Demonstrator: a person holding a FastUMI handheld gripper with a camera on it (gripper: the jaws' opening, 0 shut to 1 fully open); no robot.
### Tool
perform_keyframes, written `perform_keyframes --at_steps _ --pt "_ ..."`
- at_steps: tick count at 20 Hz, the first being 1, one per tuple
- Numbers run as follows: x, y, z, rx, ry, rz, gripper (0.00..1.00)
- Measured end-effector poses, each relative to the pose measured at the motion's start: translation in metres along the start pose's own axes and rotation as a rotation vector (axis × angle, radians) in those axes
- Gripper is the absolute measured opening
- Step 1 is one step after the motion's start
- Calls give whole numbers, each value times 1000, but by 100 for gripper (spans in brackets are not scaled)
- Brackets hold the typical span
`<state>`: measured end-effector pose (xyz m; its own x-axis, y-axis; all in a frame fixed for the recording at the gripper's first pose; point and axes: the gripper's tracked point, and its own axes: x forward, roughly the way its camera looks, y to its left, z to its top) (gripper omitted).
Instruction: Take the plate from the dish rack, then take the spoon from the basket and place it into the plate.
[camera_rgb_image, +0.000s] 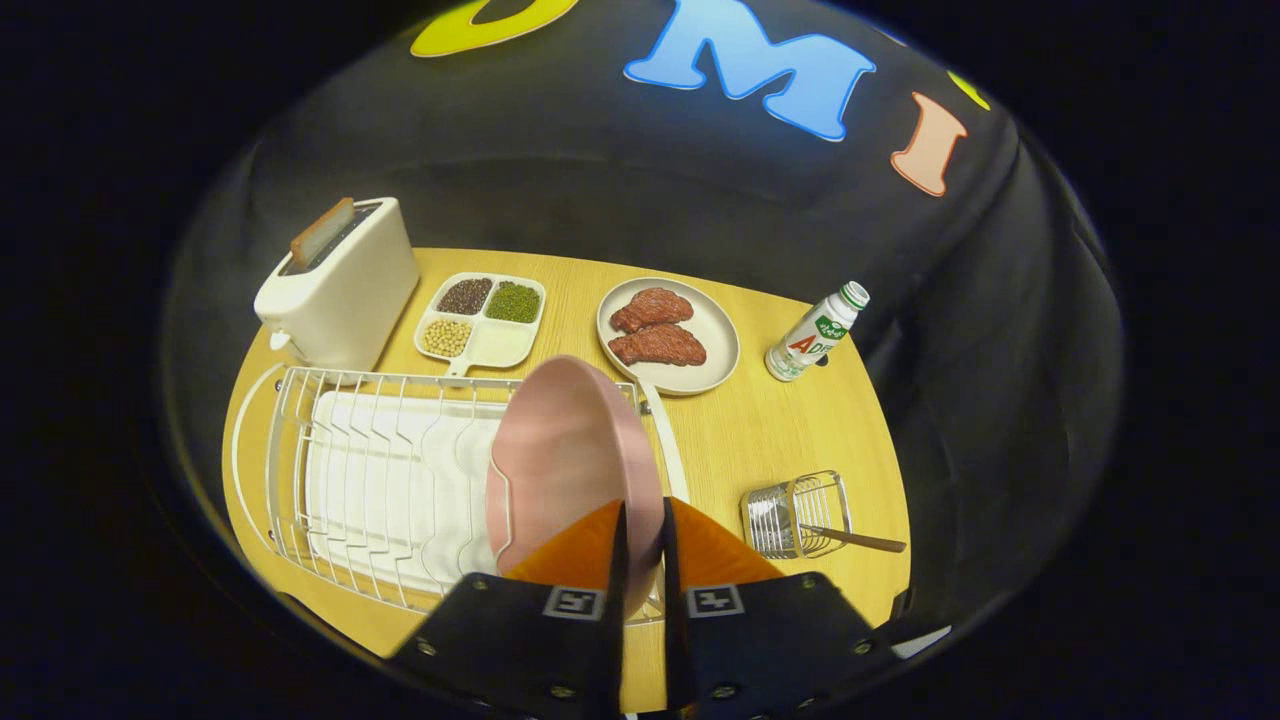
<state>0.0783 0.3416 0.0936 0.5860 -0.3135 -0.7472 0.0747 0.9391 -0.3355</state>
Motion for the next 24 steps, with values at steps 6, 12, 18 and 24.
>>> perform_keyframes --at_steps 6,12,18,24 --pt "-16 9 17 -75 24 -132 11" --pt "-27 11 37 -158 -3 -199 10" --pt "-24 10 38 -230 -15 -210 5" --pt "-15 22 69 -359 -67 -338 4"
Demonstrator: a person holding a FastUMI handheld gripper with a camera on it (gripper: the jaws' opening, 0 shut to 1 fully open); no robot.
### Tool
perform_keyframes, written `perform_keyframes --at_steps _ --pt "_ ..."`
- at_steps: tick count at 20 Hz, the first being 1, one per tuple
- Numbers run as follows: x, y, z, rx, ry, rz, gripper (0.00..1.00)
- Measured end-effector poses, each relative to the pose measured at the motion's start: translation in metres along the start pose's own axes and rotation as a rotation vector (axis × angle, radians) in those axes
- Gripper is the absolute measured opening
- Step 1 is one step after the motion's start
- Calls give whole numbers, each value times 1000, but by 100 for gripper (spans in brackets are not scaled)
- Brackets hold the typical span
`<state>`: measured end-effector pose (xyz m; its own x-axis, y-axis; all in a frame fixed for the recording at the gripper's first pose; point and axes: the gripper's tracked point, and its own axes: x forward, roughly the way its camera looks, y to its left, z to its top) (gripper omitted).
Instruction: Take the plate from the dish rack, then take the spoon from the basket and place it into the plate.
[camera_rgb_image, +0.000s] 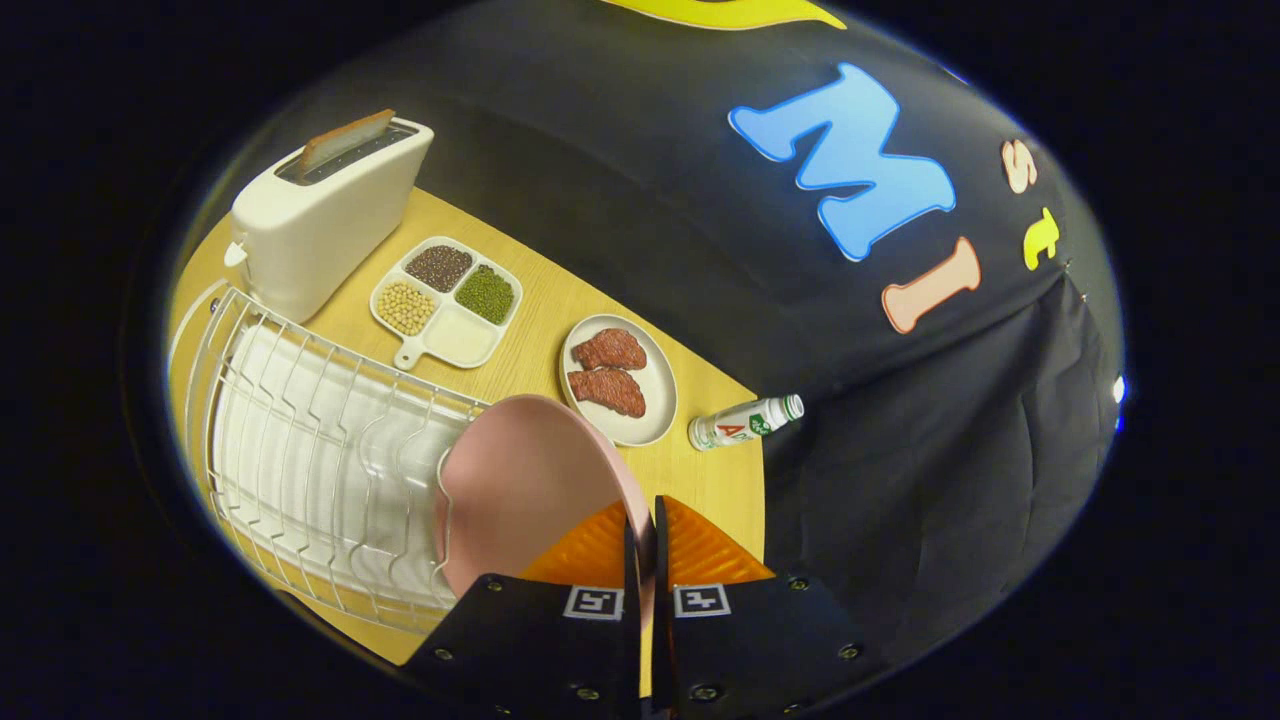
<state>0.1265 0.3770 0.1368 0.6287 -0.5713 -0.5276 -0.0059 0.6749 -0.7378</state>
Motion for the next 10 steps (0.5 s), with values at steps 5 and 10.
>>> perform_keyframes --at_steps 5,10 --pt "0 -9 16 -32 -32 -28 4" --pt "0 -13 -5 44 -15 72 4"
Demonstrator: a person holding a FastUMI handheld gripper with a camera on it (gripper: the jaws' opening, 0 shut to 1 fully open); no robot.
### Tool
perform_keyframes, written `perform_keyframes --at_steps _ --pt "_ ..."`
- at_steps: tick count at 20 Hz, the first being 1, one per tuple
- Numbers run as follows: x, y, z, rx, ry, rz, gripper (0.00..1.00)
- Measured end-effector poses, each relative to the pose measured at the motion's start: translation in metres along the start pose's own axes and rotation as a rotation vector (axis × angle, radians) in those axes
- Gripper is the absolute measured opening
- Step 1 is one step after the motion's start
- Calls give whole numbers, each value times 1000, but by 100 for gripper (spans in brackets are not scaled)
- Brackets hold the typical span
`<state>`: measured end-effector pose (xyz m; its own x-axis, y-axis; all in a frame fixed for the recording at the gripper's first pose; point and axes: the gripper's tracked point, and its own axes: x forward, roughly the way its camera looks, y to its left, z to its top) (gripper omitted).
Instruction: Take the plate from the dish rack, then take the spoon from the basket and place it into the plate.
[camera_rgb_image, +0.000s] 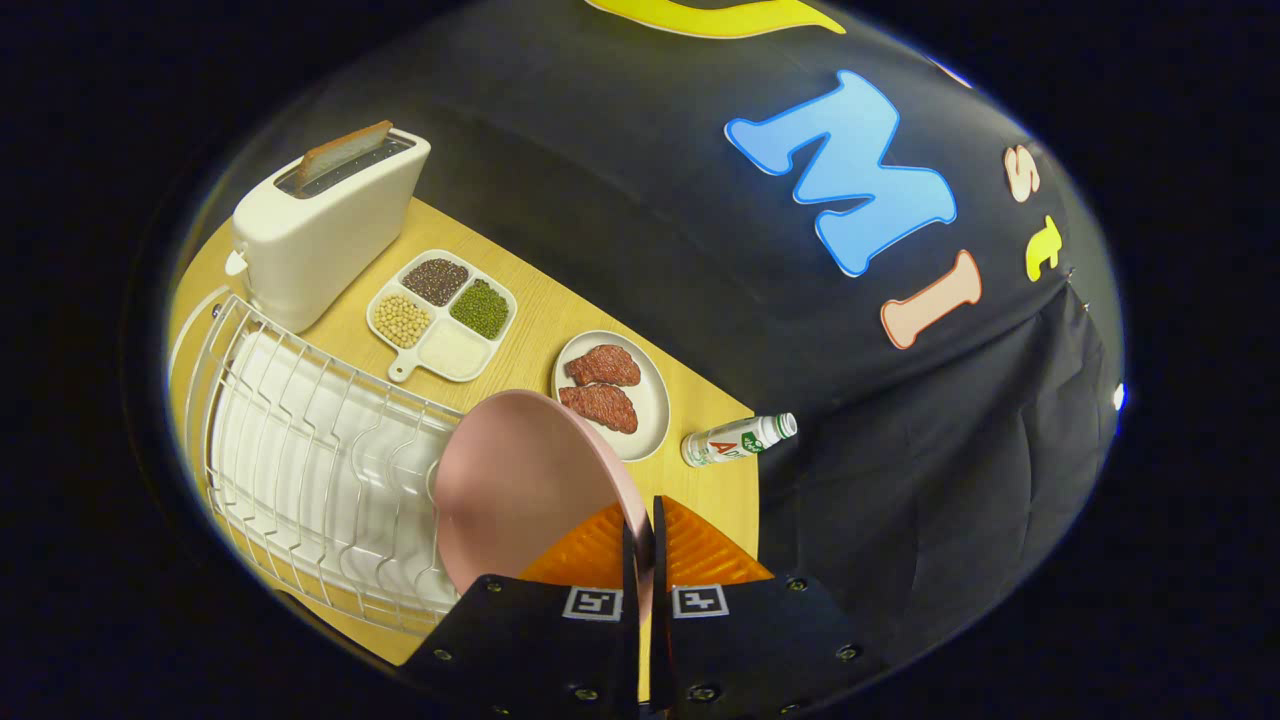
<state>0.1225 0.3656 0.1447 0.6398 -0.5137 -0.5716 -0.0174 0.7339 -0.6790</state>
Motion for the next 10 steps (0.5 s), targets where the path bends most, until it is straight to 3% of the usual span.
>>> perform_keyframes --at_steps 3,7,10 --pt "1 -3 -8 57 -6 4 4" --pt "-4 8 30 -52 -134 -135 4" --pt "-5 12 46 -83 -187 -178 4"
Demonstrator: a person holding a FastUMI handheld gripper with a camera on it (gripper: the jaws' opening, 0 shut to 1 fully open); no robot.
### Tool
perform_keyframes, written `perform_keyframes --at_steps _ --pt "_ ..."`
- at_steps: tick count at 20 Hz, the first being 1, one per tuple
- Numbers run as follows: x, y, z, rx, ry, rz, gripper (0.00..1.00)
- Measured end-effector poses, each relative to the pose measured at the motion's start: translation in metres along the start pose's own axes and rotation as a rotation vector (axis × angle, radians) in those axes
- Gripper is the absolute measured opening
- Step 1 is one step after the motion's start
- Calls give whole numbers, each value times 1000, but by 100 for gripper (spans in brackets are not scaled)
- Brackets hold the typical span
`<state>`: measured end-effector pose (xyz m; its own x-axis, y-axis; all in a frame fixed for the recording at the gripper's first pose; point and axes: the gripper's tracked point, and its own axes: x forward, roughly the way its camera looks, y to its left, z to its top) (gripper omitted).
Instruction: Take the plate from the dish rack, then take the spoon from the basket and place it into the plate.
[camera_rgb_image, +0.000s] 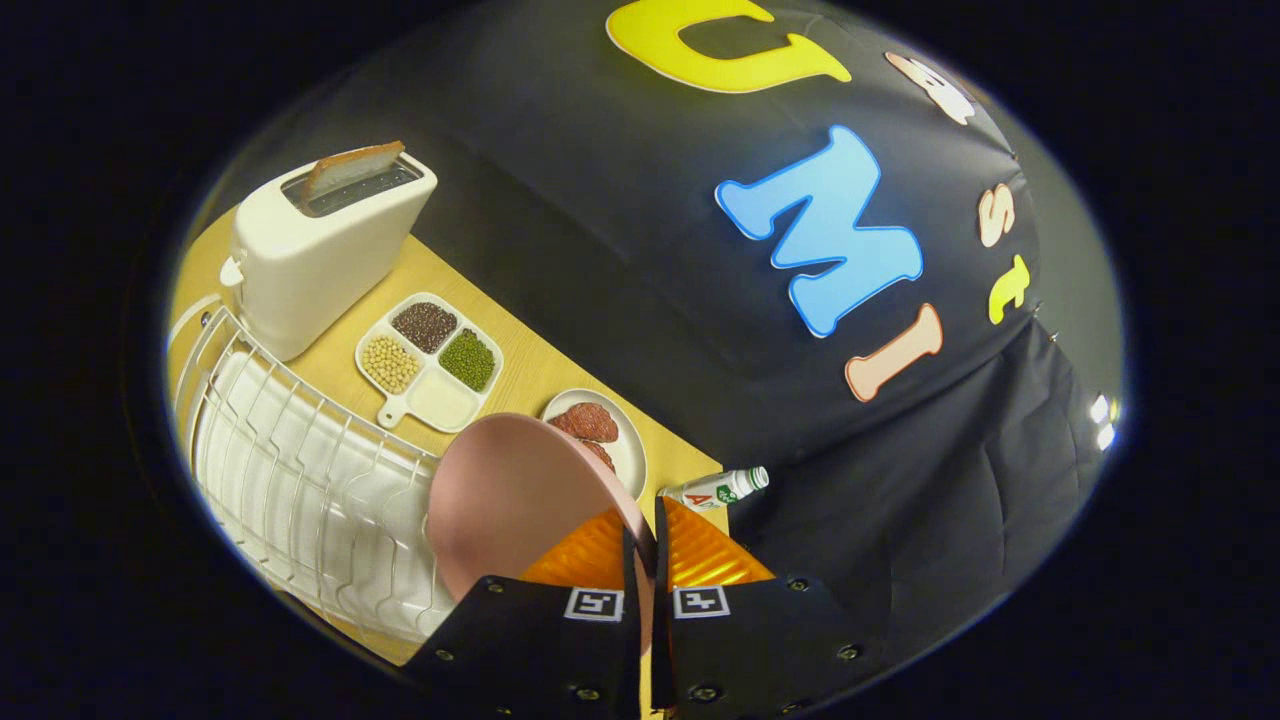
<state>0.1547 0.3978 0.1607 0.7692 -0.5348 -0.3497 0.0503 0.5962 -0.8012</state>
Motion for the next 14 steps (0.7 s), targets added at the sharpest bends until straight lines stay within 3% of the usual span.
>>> perform_keyframes --at_steps 3,7,9,12,14 --pt "-1 -27 12 22 -58 -58 4" --pt "-12 -56 2 145 -48 39 3" --pt "-22 -69 -9 234 -47 135 4" --pt "-41 -80 -34 399 -20 348 4" --pt "-46 -104 -54 466 -20 418 4"
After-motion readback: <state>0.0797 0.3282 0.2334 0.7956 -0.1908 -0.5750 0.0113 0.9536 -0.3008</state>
